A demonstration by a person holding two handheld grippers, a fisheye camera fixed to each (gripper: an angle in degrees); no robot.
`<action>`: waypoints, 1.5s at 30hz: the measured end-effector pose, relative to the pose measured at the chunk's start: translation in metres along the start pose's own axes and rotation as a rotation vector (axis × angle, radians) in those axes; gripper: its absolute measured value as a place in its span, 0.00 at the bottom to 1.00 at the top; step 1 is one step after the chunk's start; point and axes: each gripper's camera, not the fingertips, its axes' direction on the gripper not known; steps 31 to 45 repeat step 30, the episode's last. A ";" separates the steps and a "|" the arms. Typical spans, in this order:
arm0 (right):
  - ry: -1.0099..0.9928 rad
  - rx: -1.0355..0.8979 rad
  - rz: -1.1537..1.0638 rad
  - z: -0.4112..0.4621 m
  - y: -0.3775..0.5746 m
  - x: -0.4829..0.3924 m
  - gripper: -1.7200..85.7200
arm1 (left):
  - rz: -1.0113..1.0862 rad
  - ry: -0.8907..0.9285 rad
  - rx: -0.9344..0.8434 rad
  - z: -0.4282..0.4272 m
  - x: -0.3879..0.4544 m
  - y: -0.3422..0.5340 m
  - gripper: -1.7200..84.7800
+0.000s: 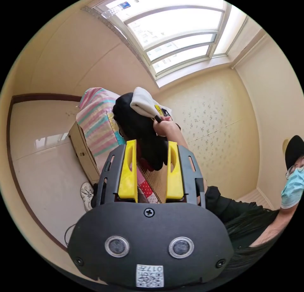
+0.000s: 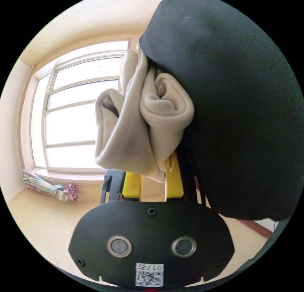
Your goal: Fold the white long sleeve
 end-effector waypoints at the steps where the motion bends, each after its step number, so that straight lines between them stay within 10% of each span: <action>1: -0.022 -0.031 -0.015 -0.006 0.003 0.003 0.17 | -0.011 0.008 -0.006 0.002 -0.002 -0.002 0.18; 7: -0.063 -0.325 -0.519 -0.095 0.058 -0.010 0.12 | -0.113 0.222 -0.110 0.045 -0.007 -0.017 0.18; 11: 0.320 -0.261 -0.739 -0.227 0.102 0.060 0.15 | -0.137 0.340 -0.213 0.094 0.016 -0.001 0.18; 16: 0.832 0.041 -0.385 -0.425 0.119 0.191 0.15 | -0.109 0.357 -0.340 0.162 0.065 0.045 0.18; 26: 1.111 0.653 -0.118 -0.721 0.132 0.208 0.18 | -0.055 0.363 -0.761 0.349 0.181 0.187 0.18; 45: 1.154 0.694 -0.130 -0.757 0.080 0.210 0.18 | -0.004 0.350 -0.877 0.395 0.220 0.239 0.18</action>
